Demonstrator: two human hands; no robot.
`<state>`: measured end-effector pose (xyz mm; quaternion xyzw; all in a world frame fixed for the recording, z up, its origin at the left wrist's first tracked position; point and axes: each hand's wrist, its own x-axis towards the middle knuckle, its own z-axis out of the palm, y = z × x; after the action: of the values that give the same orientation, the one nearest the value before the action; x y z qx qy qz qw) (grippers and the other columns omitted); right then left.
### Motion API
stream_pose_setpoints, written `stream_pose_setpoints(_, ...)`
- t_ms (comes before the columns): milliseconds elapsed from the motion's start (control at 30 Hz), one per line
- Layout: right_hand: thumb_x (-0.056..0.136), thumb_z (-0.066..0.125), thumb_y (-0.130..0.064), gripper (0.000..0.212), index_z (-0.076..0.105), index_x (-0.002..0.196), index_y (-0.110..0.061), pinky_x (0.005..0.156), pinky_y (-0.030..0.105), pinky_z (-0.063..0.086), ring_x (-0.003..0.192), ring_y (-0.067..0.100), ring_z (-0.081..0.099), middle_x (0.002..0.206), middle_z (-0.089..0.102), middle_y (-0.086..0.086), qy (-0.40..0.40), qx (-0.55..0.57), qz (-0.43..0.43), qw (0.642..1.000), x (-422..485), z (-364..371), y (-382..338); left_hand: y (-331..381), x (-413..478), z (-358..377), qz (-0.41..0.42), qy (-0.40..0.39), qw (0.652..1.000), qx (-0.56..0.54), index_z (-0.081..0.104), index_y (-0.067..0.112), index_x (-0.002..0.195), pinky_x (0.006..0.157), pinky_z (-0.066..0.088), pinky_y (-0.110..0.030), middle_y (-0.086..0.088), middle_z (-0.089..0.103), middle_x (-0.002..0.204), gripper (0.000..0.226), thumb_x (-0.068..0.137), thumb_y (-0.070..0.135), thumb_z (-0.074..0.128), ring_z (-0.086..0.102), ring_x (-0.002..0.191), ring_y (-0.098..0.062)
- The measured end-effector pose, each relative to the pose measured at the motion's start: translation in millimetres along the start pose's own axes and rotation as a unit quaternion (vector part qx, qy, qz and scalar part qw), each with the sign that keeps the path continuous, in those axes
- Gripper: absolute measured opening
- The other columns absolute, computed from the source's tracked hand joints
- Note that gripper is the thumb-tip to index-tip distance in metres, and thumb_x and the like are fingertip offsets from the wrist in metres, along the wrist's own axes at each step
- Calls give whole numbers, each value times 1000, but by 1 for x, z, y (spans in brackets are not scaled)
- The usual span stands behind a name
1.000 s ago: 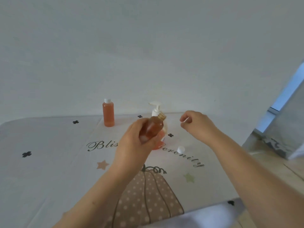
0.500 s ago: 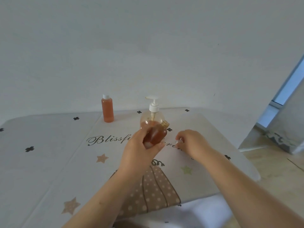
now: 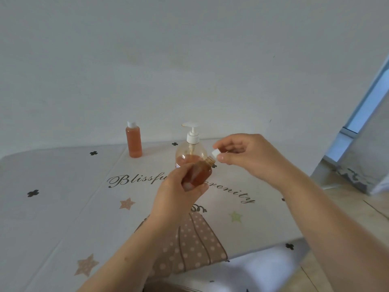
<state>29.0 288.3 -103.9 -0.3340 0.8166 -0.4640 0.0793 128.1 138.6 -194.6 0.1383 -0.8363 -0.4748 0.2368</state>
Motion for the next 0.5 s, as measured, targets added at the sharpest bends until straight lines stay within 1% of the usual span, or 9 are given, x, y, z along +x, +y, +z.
stream_pose_setpoints(33,83,75,-11,20,75,101,-21,80,12,52,87,7,70,92,74,-7,-12,-6,-2,1000,0,1,0,1,0,0,5,-2,1000,1,61,40,102,58,35,-9,13,56,79,27,78,35,74,52,68,3)
stream_pose_setpoints(100,82,75,-11,19,76,98,-22,86,18,53,90,11,71,93,74,-4,-26,-11,-10,1000,-1,4,1,3,-1,-2,12,-11,1000,0,62,40,99,57,35,-7,14,51,72,26,78,33,75,50,64,7)
stream_pose_setpoints(167,83,75,-9,20,76,96,-24,90,22,52,91,10,70,95,74,-3,-40,-21,-21,999,0,4,2,4,-1,-3,20,-20,1000,4,62,40,99,56,34,-7,15,47,68,26,78,31,75,48,62,8)
stream_pose_setpoints(267,85,73,-9,18,76,97,-23,85,21,53,83,7,69,91,75,-3,-77,-35,-23,996,2,3,1,3,0,-6,26,-21,999,17,59,45,96,56,34,-8,14,52,75,29,76,32,76,50,66,8)
stream_pose_setpoints(333,87,72,-22,5,75,91,-21,76,25,55,71,7,68,78,74,-3,-84,-44,-1,995,4,5,0,1,-1,-6,31,-21,999,18,60,45,100,58,34,-10,13,56,80,32,76,32,76,51,69,5)
stream_pose_setpoints(400,88,67,-44,25,71,79,-21,68,28,54,59,7,65,67,71,-4,-78,-98,28,992,7,12,0,1,-2,-5,43,-23,998,26,61,41,104,59,34,-9,14,56,82,34,76,31,77,51,71,5)
stream_pose_setpoints(433,88,62,-52,35,68,74,-21,67,30,53,56,7,62,63,70,-4,-73,-149,36,985,7,15,1,2,-3,-5,52,-27,998,32,61,40,106,60,35,-8,15,55,80,36,76,29,77,51,72,6)
stream_pose_setpoints(500,89,54,-61,47,67,75,-18,68,35,54,54,10,59,60,67,-3,-57,-228,28,972,7,21,1,3,-5,-3,59,-34,997,40,61,38,112,62,35,-4,17,52,80,40,77,26,77,49,74,11)
